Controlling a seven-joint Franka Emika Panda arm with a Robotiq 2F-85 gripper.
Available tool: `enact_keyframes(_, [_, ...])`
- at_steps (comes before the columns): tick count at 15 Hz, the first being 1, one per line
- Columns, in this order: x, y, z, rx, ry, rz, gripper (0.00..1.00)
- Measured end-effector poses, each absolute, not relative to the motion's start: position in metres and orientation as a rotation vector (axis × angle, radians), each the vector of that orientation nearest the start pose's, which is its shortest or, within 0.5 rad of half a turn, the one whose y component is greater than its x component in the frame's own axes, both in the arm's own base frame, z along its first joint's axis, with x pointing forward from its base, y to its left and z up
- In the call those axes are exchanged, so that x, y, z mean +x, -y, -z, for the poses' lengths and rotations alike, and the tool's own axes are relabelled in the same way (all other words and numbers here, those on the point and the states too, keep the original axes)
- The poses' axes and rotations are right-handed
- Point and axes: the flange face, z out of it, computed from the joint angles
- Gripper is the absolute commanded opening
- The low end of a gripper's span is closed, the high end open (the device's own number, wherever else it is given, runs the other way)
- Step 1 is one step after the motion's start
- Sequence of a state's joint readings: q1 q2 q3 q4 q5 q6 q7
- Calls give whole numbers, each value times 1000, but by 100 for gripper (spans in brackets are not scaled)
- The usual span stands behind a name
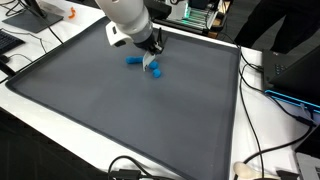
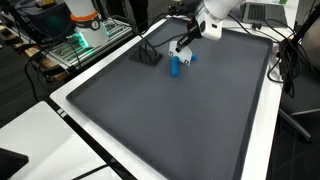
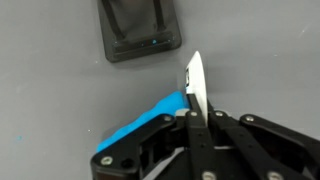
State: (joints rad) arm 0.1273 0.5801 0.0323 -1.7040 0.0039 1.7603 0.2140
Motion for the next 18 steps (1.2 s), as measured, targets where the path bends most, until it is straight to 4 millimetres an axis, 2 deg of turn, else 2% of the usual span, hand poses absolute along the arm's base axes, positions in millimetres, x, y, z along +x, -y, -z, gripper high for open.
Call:
enact_keyframes(4, [602,-96,-235,-3108,-84,-816,1])
enact_keyframes(12, [604,-95,-267,-3116,-27,-758,1])
enact_keyframes(18, [605,-85,-265,-3134,88,-766,1])
